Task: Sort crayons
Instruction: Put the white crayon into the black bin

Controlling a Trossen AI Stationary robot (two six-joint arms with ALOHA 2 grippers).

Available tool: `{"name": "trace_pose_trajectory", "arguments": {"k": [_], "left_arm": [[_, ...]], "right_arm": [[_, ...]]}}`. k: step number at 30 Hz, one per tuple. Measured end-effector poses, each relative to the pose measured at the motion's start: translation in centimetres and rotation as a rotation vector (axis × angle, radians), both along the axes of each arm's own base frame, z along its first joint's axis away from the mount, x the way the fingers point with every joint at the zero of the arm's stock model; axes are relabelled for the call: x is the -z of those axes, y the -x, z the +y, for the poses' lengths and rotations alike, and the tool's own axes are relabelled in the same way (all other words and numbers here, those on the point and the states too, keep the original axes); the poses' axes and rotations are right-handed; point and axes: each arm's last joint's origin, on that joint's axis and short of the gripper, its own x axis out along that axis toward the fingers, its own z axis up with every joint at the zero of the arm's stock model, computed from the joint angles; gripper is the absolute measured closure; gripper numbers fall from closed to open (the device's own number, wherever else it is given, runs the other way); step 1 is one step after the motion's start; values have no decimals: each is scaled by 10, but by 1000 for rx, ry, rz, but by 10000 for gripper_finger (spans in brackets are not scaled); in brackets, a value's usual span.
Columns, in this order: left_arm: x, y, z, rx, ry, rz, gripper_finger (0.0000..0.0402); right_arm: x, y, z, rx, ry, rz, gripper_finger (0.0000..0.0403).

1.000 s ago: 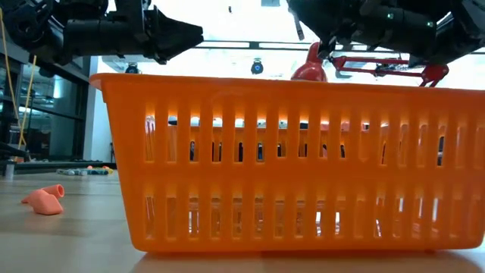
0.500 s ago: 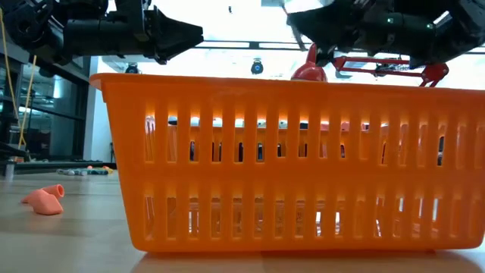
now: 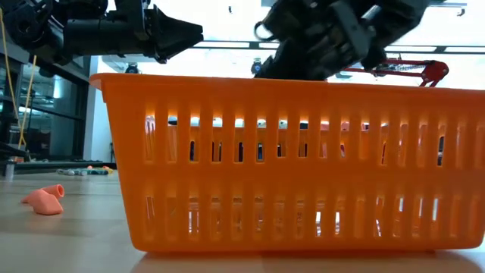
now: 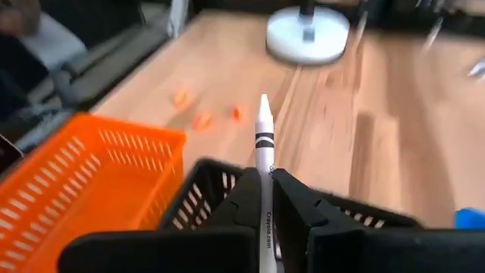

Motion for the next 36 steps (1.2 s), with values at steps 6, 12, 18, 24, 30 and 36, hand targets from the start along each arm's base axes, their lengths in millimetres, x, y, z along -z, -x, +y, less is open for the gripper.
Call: {"name": "trace_pose_trajectory", "arguments": {"k": [6, 12, 18, 24, 30, 36], "left_arm": [[0, 0, 0, 0, 0, 1, 232], [0, 0, 0, 0, 1, 1, 232], [0, 0, 0, 0, 4, 3, 232], [2, 0, 0, 0, 5, 19, 232], [2, 0, 0, 0, 5, 23, 232], [4, 0, 0, 0, 7, 42, 232]], "right_arm": [[3, -20, 1, 57, 11, 208, 380], [-1, -21, 0, 139, 13, 331, 366], [-1, -21, 0, 156, -9, 338, 351], [-2, -21, -1, 187, -12, 332, 328], [-19, -21, 0, 158, 40, 300, 312], [-48, -7, 9, 187, 178, 218, 311]]}}
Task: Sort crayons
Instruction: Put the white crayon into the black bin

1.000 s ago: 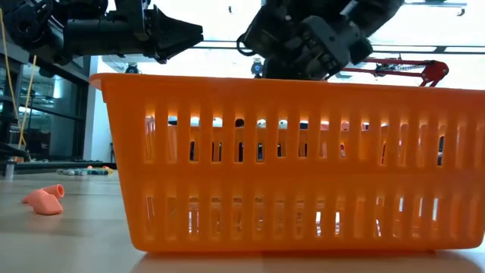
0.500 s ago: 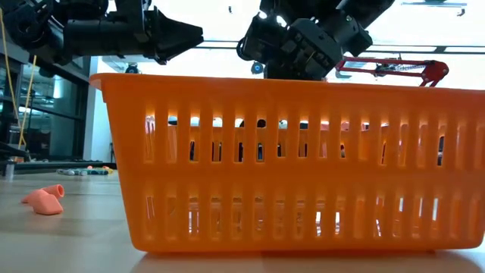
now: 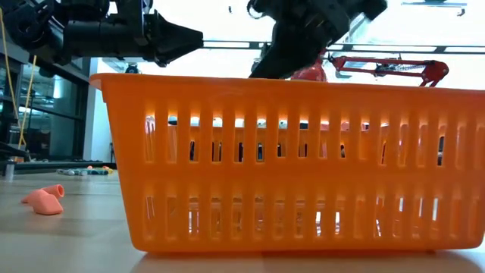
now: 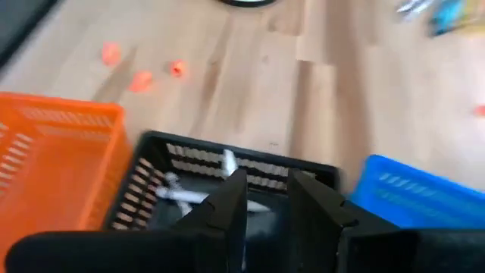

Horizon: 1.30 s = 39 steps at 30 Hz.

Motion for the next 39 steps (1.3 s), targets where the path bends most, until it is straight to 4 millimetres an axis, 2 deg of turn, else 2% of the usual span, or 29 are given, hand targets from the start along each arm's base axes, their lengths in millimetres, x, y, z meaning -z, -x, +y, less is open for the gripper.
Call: {"name": "trace_pose_trajectory", "arguments": {"k": [4, 9, 12, 17, 22, 28, 32, 39], "left_arm": [[1, 0, 0, 1, 3, 14, 232], [3, 0, 0, 2, 19, 29, 232], [3, 0, 0, 2, 18, 30, 232], [3, 0, 0, -2, -11, 31, 232], [3, 0, 0, -13, -14, 31, 232], [3, 0, 0, -14, -14, 29, 232], [3, 0, 0, -14, -14, 34, 232], [5, 0, 0, -10, 16, 53, 232]], "right_arm": [[-10, 15, 5, 77, 159, -42, 311], [4, 46, -2, 210, 300, -71, 311], [6, 65, -10, 296, 318, -187, 311], [5, 99, -28, 413, 221, -462, 311], [14, 121, -44, 477, 10, -675, 311], [13, 116, -51, 303, -109, -754, 311], [5, 102, -52, 258, -54, -787, 311], [7, 85, -51, 223, 30, -764, 311]]}}
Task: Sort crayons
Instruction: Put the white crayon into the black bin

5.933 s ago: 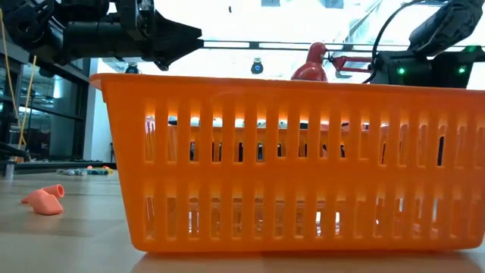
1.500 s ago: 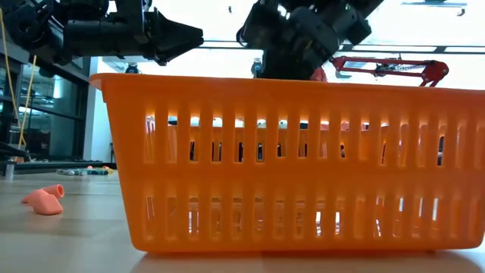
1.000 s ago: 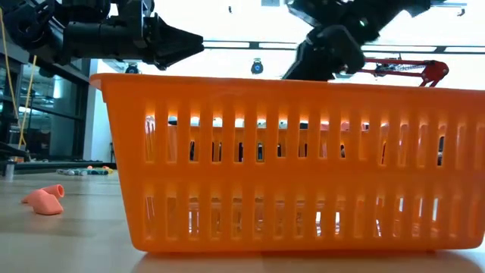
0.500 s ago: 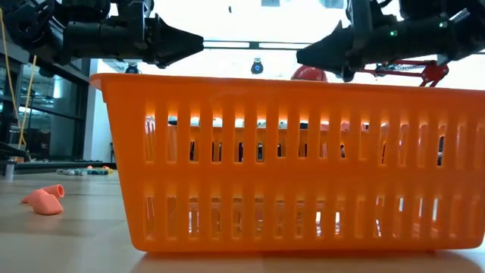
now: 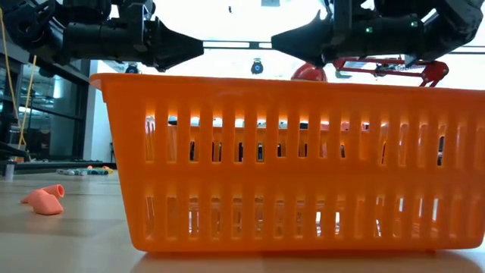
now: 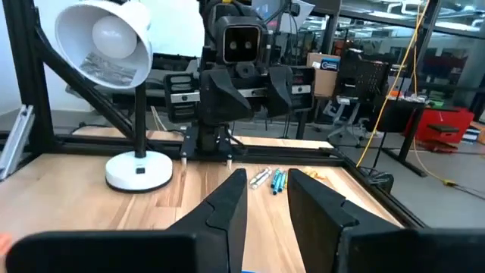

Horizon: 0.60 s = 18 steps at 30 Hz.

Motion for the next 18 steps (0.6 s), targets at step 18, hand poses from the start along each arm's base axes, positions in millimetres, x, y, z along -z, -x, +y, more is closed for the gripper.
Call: {"name": "trace_pose_trajectory", "arguments": {"k": [18], "left_arm": [[19, -4, 18, -571, 378, 849, 232]], "right_arm": [[3, -3, -7, 28, -5, 28, 311]]}}
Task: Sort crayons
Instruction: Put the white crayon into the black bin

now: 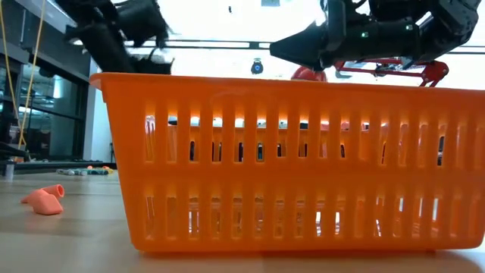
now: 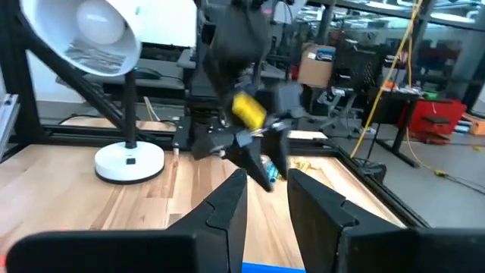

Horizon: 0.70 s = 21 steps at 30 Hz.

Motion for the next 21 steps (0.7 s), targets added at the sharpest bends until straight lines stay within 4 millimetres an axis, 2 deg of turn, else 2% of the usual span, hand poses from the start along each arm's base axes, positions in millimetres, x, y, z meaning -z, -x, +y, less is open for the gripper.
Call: {"name": "trace_pose_trajectory", "arguments": {"k": [2, 4, 8, 14, 18, 21], "left_arm": [[3, 7, 2, -88, 38, 140, 232], [7, 9, 2, -122, 58, 203, 232], [17, 19, 0, -115, 111, 363, 232], [21, 43, 1, -126, 244, 613, 232], [20, 50, 8, -177, 271, 652, 232], [21, 50, 15, -141, 267, 656, 232]], "right_arm": [[0, 0, -3, 10, -21, 0, 311], [1, 0, -5, 18, -48, 2, 311], [2, 0, -7, 26, -60, 9, 311], [3, 0, -7, 25, -60, 22, 311], [3, 0, -7, 25, -60, 24, 311], [3, 0, -7, 26, -60, 24, 311]]}}
